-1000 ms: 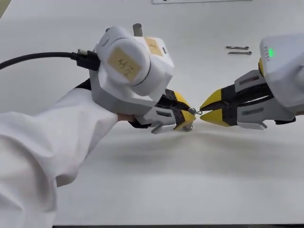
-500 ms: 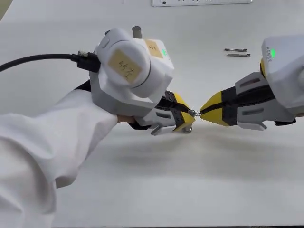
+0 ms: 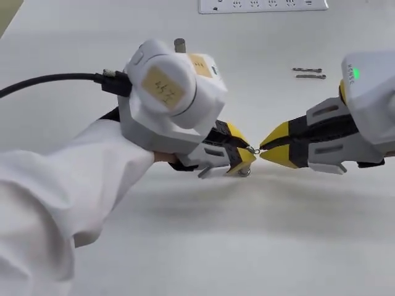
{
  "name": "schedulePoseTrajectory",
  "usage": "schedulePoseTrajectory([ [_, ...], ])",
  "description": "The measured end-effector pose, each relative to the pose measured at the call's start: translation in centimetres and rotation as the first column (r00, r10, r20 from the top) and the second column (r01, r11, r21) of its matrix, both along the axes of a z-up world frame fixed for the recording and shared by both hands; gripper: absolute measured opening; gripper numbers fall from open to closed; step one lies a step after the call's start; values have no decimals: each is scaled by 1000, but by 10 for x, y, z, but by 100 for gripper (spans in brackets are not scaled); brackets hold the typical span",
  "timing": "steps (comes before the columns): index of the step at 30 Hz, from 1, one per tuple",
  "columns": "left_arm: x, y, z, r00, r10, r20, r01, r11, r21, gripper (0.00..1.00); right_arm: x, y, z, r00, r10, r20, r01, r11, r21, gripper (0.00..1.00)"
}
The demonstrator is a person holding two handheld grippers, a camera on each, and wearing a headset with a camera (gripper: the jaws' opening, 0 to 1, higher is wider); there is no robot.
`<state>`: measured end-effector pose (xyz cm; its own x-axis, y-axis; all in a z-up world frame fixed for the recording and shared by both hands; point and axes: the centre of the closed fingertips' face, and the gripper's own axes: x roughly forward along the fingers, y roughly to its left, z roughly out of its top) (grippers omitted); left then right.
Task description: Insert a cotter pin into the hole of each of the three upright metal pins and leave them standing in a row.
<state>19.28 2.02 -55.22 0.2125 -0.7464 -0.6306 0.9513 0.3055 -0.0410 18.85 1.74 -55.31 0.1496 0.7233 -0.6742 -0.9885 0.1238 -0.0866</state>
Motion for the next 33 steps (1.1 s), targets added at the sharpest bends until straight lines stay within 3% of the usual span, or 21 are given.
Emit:
schedulePoseTrajectory([
  [4,-6,6,1,1000,3,9,-3,1000,2,15,-2,1,0,1000,-11,-3,11,1000,7,4],
  [8,-11,12,0,1000,15,7,-15,1000,-2,34,-3,2,0,1000,-28,-12,28,1000,14,7],
  [15,-27,21,1,998,52,-22,-53,997,-63,49,-5,5,1,998,-45,-36,46,998,33,11],
  [21,-40,25,6,998,59,-37,-63,992,-108,79,-2,10,-5,996,-68,-55,70,997,29,16],
  [25,-44,31,3,996,82,-43,-85,992,-94,97,-1,13,-9,996,-68,-58,70,997,18,15],
  [28,-53,34,3,993,83,-88,-93,989,-112,99,-1,15,-11,996,-65,-65,66,998,13,14],
  [31,-57,35,3,992,84,-94,-95,989,-115,99,0,17,-13,995,-64,-72,65,998,11,12],
  [33,-55,37,2,993,98,-69,-105,989,-107,99,-1,18,-15,996,-60,-73,60,998,5,11],
])
